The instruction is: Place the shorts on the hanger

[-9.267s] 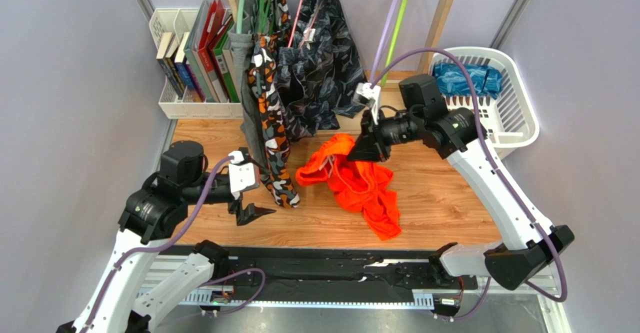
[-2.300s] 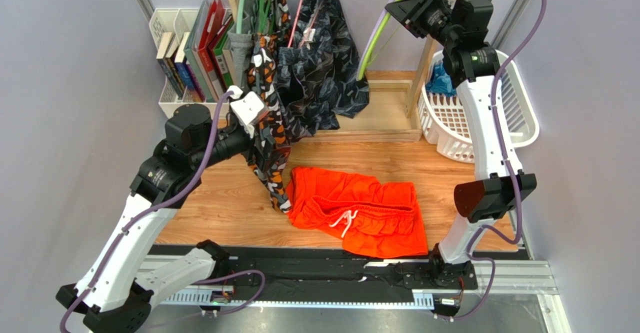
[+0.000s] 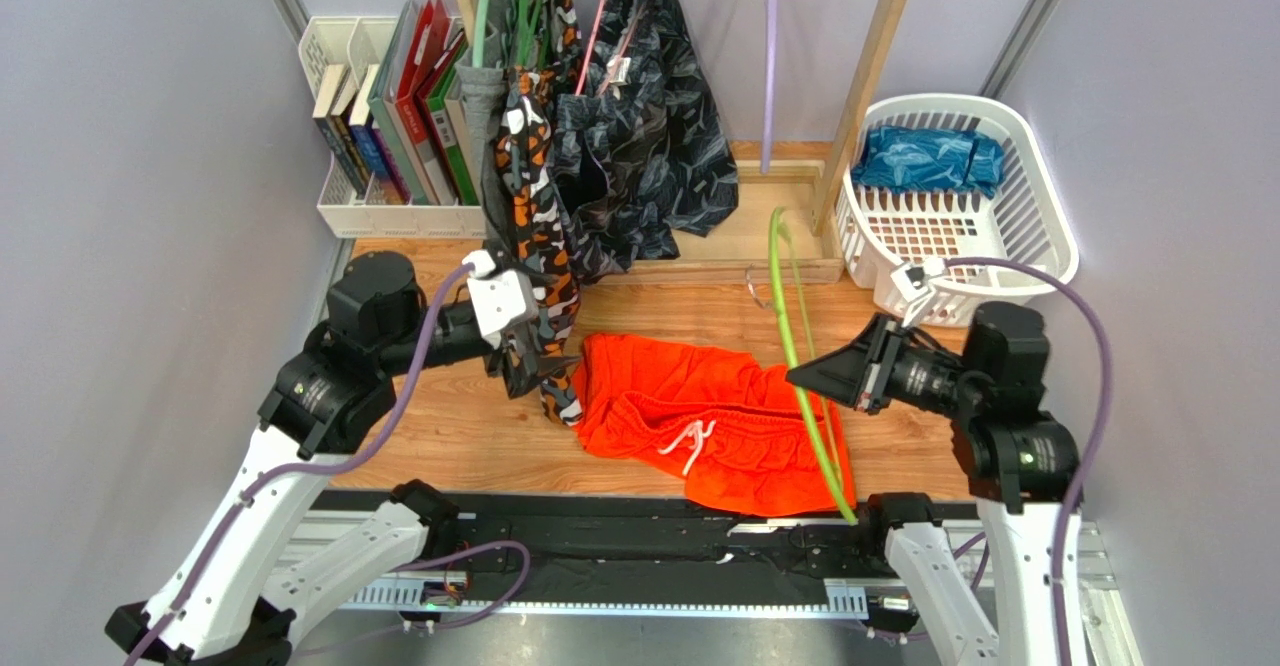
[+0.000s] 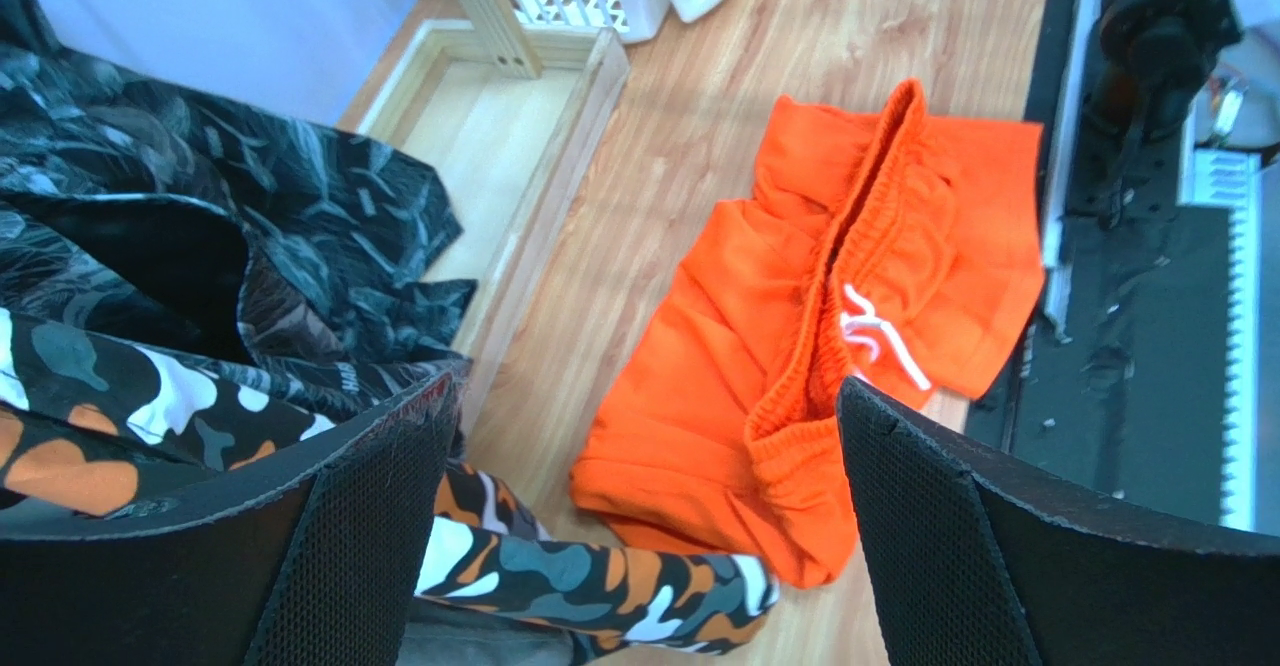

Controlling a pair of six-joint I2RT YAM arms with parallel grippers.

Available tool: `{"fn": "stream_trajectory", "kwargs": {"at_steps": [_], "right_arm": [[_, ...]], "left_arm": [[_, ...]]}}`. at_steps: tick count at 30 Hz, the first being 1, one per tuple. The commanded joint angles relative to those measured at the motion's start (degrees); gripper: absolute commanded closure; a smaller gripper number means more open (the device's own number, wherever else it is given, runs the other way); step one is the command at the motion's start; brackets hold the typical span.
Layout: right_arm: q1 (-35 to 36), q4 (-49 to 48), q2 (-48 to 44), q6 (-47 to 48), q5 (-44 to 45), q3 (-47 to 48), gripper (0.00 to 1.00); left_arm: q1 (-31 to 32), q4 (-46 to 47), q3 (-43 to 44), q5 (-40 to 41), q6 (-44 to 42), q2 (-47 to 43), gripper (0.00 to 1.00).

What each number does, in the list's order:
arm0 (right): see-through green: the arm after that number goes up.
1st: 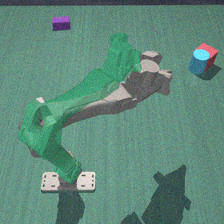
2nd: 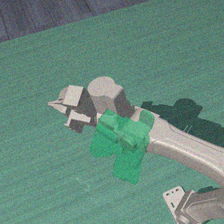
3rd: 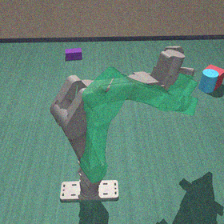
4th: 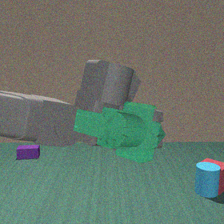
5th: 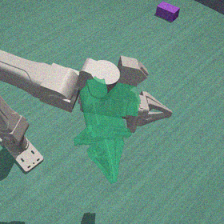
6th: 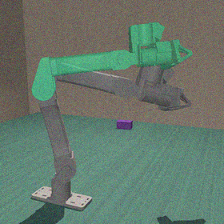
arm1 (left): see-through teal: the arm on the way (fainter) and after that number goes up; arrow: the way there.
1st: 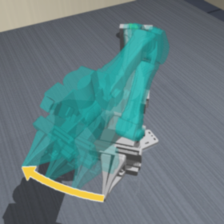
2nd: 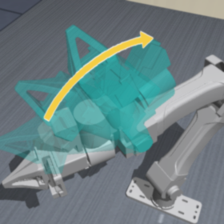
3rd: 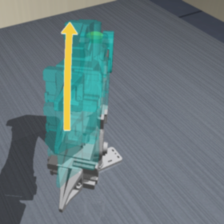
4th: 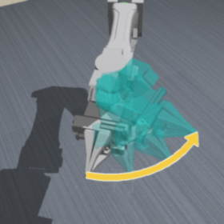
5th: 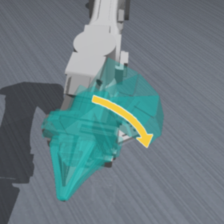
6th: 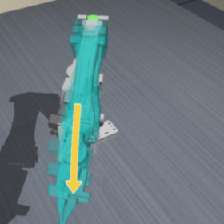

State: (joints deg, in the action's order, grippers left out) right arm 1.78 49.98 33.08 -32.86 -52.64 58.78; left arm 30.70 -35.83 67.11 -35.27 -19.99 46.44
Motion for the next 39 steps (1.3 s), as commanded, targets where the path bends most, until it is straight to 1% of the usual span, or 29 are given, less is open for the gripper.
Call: {"fn": "stream_trajectory", "kwargs": {"at_steps": [1, 2, 4, 5, 6, 7, 8, 9, 10, 12, 13, 14, 17, 19, 22, 25, 26, 28, 29, 30, 31, 32, 33, 34, 35, 36, 37, 38, 39], "right_arm": [[-0.11, -0.40, 0.49, -1.23, -11.42, -5.51, 1.00], [-0.02, -1.01, 0.41, -2.02, -14.04, -6.57, 1.00], [0.50, -2.60, 0.49, -2.38, -15.38, -8.51, 1.00], [1.55, -3.82, 0.75, -3.08, -16.43, -8.68, 1.00], [2.34, -4.53, 1.37, -3.35, -16.79, -8.77, 1.00], [4.70, -5.23, 1.98, -3.52, -18.01, -8.86, 1.00], [6.20, -8.11, 2.60, -4.48, -18.80, -9.12, 1.00], [8.04, -8.84, 4.34, -4.40, -19.42, -9.04, 1.00], [12.15, -9.28, 5.32, -3.88, -20.04, -8.26, 1.00], [16.65, -8.67, 7.69, -0.46, -21.10, -6.67, 1.00], [19.98, -8.06, 9.44, 0.86, -21.18, -5.10, 1.00], [20.97, -7.53, 10.33, 1.91, -21.36, -4.39, 1.00], [23.70, -8.23, 13.49, 2.36, -22.59, -2.63, 1.00], [26.24, -7.62, 15.34, 4.29, -23.12, -1.31, 1.00], [29.93, -4.28, 18.59, 8.32, -23.38, 2.12, 1.00], [31.09, -3.84, 20.00, 9.74, -23.47, 3.79, 1.00], [31.09, -3.66, 20.35, 10.01, -23.30, 4.05, 1.00], [31.09, -3.13, 21.23, 11.41, -21.55, 5.28, 1.00], [31.09, -2.96, 21.41, 12.46, -20.93, 5.72, 1.00], [31.09, -2.78, 21.85, 13.08, -20.05, 5.99, 1.00], [31.09, -2.60, 22.03, 13.70, -16.74, 6.77, 0.99], [31.00, -1.99, 22.20, 15.35, -14.35, 7.22, 0.92], [30.91, -1.73, 22.64, 16.59, -11.37, 7.83, 0.68], [30.74, -1.38, 22.82, 17.65, -2.03, 9.93, 0.51], [30.65, -1.11, 22.99, 19.40, 3.98, 11.86, 0.23], [30.39, -0.85, 23.25, 20.20, 8.65, 13.62, 0.13], [29.95, -0.58, 24.48, 21.51, 14.18, 17.99, 0.08], [29.95, -0.23, 25.27, 24.05, 15.19, 20.12, 0.06], [29.95, 0.38, 26.24, 25.90, 15.11, 22.14, 0.06]], "left_arm": [[-0.20, 2.52, -4.96, -1.91, -9.09, -5.82, 0.02], [-0.20, 2.52, -6.10, -2.35, -12.84, -6.70, 0.02], [-0.11, 2.70, -9.01, -3.84, -16.90, -8.73, 0.02], [-0.03, 2.70, -9.89, -5.41, -21.02, -9.08, 0.02], [0.15, 2.70, -10.94, -5.95, -22.97, -8.91, 0.02], [0.93, 2.70, -11.21, -6.04, -24.90, -8.38, 0.01], [1.29, 3.05, -11.39, -5.96, -28.49, -6.64, 0.01], [1.56, 3.83, -11.39, -6.04, -29.75, -5.49, 0.01], [1.56, 4.97, -11.22, -6.56, -30.54, -4.35, 0.01], [1.82, 8.23, -10.17, -9.20, -32.56, -0.31, 0.01], [2.78, 10.15, -9.55, -10.16, -33.53, 1.10, 0.02], [3.48, 10.87, -8.85, -10.52, -33.89, 4.16, 0.02], [5.50, 12.19, -6.03, -13.94, -34.15, 9.26, 0.02], [7.26, 11.76, -5.06, -15.35, -34.32, 10.95, 0.03], [10.69, 8.69, -4.97, -16.59, -37.31, 13.15, 0.05], [11.58, 5.17, -4.45, -18.25, -38.72, 14.47, 0.23], [11.58, 2.72, -4.27, -18.52, -39.07, 15.00, 0.39], [11.58, 0.51, -3.57, -17.91, -39.86, 15.00, 0.57], [11.58, -1.85, -3.31, -16.78, -40.30, 14.83, 0.80], [11.66, -3.18, -3.04, -16.16, -40.48, 14.65, 0.96], [11.67, -5.10, -2.69, -15.37, -39.26, 14.47, 1.00], [11.67, -5.73, -2.34, -13.79, -38.29, 14.04, 1.00], [11.58, -5.74, -2.16, -12.73, -36.46, 13.60, 1.00], [11.58, -4.95, -2.07, -10.63, -31.65, 12.90, 1.00], [11.66, -4.60, -1.81, -9.57, -29.08, 12.63, 1.00], [11.58, -4.42, -1.55, -8.69, -26.79, 12.37, 1.00], [11.66, -3.81, -1.37, -7.11, -22.51, 12.02, 1.00], [11.58, -3.37, -1.28, -6.05, -20.46, 11.93, 1.00], [11.58, -2.76, -1.19, -4.56, -15.83, 11.92, 1.00]]}}
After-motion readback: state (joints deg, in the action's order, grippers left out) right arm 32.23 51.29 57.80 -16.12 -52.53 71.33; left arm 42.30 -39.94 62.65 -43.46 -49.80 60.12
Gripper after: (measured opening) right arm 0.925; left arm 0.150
